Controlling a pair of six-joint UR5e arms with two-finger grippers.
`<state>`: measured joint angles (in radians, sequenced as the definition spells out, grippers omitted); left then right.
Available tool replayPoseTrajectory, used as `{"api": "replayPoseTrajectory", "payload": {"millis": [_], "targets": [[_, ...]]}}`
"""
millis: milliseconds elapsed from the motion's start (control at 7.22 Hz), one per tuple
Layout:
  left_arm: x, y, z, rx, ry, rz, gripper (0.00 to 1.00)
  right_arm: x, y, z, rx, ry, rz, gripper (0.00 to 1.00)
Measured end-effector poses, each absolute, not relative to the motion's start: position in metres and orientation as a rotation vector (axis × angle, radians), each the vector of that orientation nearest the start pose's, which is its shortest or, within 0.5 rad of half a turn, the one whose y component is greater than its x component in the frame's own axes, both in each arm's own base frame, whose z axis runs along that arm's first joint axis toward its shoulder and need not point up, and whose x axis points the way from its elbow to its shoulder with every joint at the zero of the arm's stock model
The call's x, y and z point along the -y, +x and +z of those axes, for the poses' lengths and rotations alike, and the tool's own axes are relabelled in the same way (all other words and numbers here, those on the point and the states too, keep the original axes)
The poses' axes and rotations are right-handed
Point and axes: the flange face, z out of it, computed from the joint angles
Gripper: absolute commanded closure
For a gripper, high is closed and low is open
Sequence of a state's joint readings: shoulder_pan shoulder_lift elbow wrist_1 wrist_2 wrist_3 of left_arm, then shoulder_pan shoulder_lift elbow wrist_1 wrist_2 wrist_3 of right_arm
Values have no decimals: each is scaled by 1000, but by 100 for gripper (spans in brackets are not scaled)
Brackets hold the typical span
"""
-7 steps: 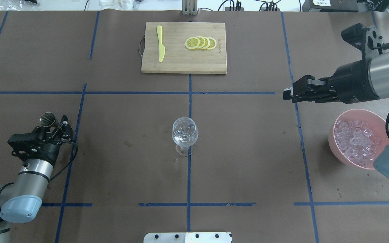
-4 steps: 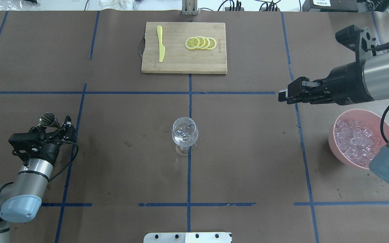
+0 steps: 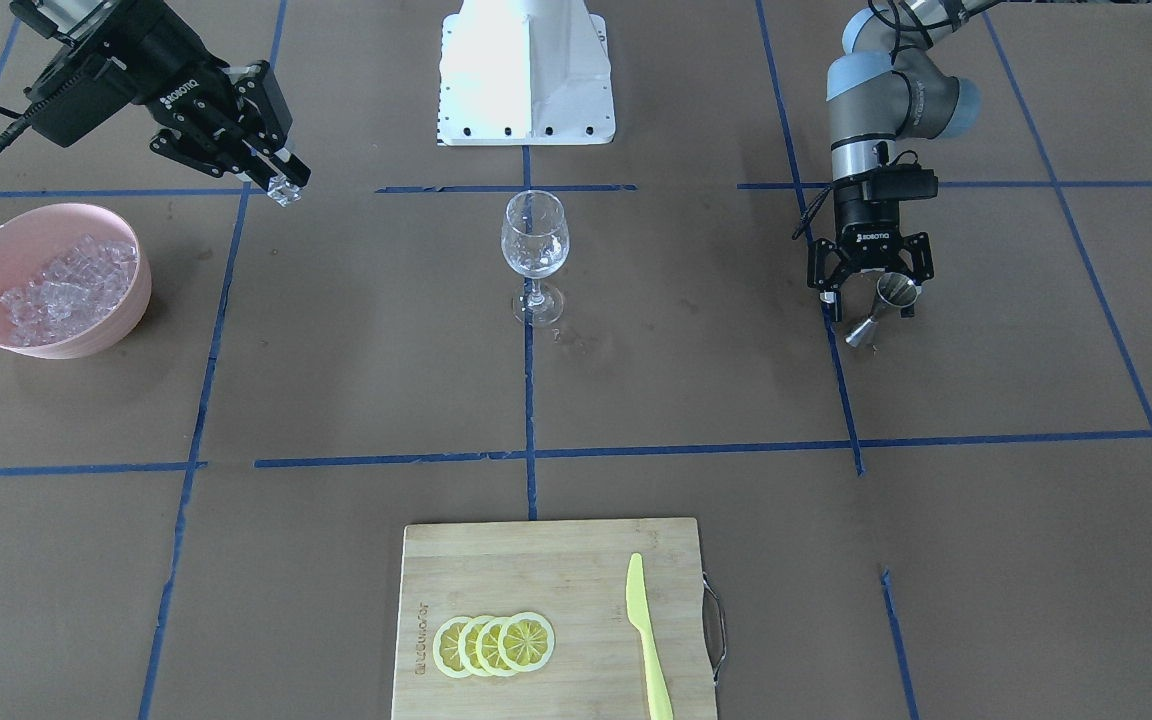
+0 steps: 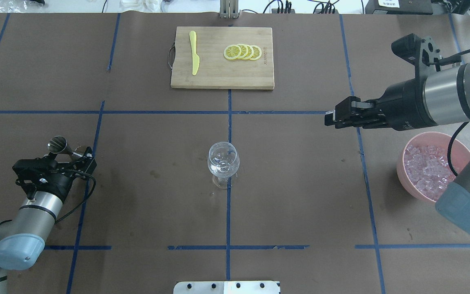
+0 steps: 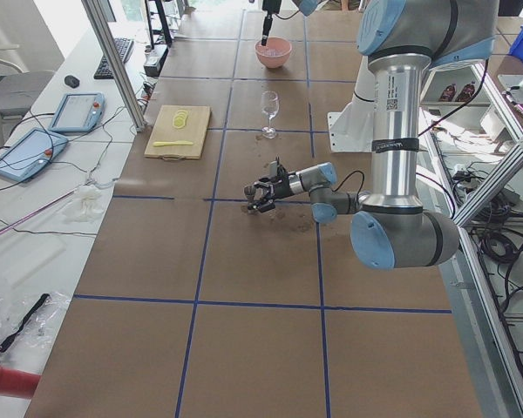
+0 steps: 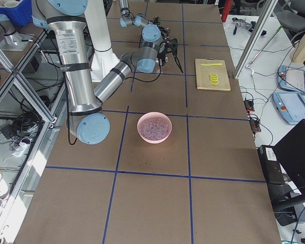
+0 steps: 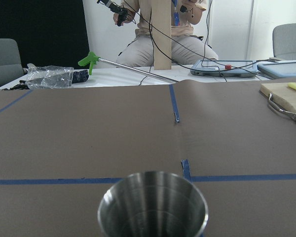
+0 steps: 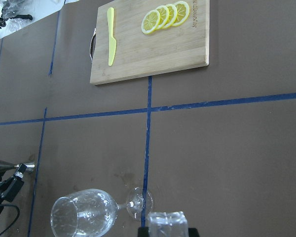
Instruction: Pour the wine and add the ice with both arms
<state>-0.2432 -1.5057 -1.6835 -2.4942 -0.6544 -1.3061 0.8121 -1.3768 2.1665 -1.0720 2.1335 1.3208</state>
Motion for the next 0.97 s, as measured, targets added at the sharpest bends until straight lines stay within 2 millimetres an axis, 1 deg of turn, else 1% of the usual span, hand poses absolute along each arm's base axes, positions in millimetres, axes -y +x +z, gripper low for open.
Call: {"api": "replayPoseTrajectory", "payload": {"millis": [138, 415, 554, 831, 969], "targets": [[315, 396, 523, -668, 1007, -401, 0, 395, -268, 221, 1316, 217, 112, 100], [300, 365, 521, -704, 923, -352, 0, 397, -283, 195, 1306, 198, 104, 100], [294, 361, 517, -732, 876, -326, 0, 393, -295, 185, 1303, 184, 102, 100], [283, 362, 505, -793, 769, -268, 0, 378, -333, 166, 1293, 187, 109, 100], [278, 359, 490, -809, 724, -242, 0, 375, -347, 153, 1283, 184, 108, 100]]}}
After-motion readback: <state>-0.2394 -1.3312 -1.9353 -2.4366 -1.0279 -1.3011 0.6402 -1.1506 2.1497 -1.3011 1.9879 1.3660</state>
